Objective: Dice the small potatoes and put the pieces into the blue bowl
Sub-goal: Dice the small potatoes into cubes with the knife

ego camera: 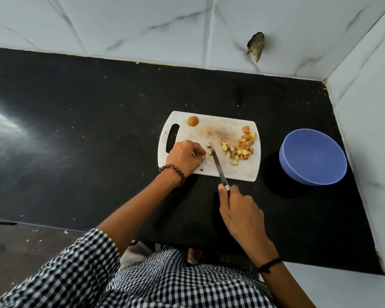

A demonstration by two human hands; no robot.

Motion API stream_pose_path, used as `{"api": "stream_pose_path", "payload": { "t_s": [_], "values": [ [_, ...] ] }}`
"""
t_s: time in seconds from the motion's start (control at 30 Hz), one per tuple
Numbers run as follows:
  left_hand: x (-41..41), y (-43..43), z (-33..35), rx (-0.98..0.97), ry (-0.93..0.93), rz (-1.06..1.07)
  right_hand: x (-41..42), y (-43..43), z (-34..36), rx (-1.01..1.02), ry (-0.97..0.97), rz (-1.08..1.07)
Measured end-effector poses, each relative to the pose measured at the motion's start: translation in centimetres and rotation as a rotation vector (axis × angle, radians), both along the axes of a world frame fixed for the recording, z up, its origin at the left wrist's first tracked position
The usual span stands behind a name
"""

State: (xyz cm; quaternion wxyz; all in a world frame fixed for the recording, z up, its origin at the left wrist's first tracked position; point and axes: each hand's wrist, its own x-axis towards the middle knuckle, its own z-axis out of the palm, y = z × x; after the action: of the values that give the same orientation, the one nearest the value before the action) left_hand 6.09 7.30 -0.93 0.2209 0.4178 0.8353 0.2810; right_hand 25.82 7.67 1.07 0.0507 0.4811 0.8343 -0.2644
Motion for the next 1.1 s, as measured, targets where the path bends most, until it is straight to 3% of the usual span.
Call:
{"api": "stream_pose_path", "payload": {
  "t_s": [0.2,0.47,0.73,0.87,1.1],
  "values": [
    [-0.7,-0.3,0.0,-0.027,0.047,0.058,-0.4,0.0,-0.4,0.029,-0.06,0.049],
    [-1.0,-0.5,0.1,-0.035,0.054,0.057,1.0,0.8,-0.4,0.069,-0.105,-0.069],
    [0.4,0.5,0.2,-0.03,-0.005,0.007,0.0,-0.3,-0.2,0.139,-0.117,0.015],
    [1.3,1.4,0.1,-0.025,-0.107,-0.023,0.4,-0.1,-0.1,0.118,-0.087,-0.012],
    [1.7,2.8,0.6,-0.011,-0.093,-0.068,1.3,0.1,0.2,0.104,-0.018,-0.11]
  ]
}}
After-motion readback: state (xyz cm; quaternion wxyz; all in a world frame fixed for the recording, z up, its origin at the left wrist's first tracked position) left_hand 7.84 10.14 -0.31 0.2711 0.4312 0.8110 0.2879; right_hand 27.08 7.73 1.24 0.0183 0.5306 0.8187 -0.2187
